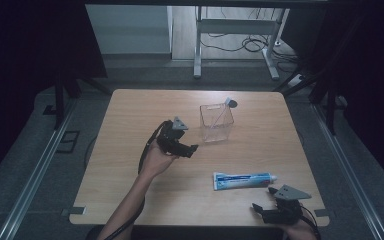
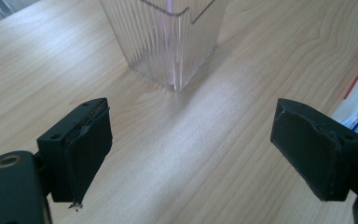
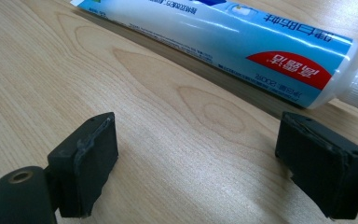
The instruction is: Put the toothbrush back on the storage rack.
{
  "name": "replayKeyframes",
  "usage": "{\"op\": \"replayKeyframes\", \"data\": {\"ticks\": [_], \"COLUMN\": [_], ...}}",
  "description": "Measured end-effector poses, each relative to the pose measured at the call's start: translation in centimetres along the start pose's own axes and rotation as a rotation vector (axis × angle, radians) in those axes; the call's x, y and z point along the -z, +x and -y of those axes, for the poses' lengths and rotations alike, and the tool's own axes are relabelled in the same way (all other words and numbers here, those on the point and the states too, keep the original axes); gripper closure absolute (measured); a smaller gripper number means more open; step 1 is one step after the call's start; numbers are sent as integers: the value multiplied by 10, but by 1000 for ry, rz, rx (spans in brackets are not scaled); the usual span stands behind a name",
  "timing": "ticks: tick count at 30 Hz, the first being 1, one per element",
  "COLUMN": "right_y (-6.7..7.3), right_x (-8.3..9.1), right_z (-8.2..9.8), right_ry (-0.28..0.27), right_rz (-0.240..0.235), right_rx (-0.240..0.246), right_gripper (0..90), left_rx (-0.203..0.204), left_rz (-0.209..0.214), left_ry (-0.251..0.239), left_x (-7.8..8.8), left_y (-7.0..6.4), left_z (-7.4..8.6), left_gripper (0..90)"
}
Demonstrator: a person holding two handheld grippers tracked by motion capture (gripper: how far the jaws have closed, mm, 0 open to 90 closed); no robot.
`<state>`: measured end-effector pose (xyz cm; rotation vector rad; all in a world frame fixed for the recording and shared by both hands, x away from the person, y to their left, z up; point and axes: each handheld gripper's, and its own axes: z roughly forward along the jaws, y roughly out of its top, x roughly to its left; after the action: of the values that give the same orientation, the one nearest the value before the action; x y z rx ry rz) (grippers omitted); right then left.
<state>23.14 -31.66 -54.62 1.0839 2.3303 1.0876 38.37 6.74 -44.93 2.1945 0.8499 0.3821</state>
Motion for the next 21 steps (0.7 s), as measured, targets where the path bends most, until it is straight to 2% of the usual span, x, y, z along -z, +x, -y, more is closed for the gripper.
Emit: {"op": "replayKeyframes", "data": {"ticks": [9, 21], "right_y": [0, 0], "right_x": [0, 0], "right_z": [0, 0], "right_ry": [0, -2], "right_rz": [1, 3], "right_rx": [-1, -3], "right_gripper": [124, 125], "left_rx": [17, 17], "left_rz": [-3, -19], "left_ry": [-1, -4], "left_x": [5, 11], "left_y": [-2, -8], "left_z": [25, 54], "left_gripper": [129, 129]}}
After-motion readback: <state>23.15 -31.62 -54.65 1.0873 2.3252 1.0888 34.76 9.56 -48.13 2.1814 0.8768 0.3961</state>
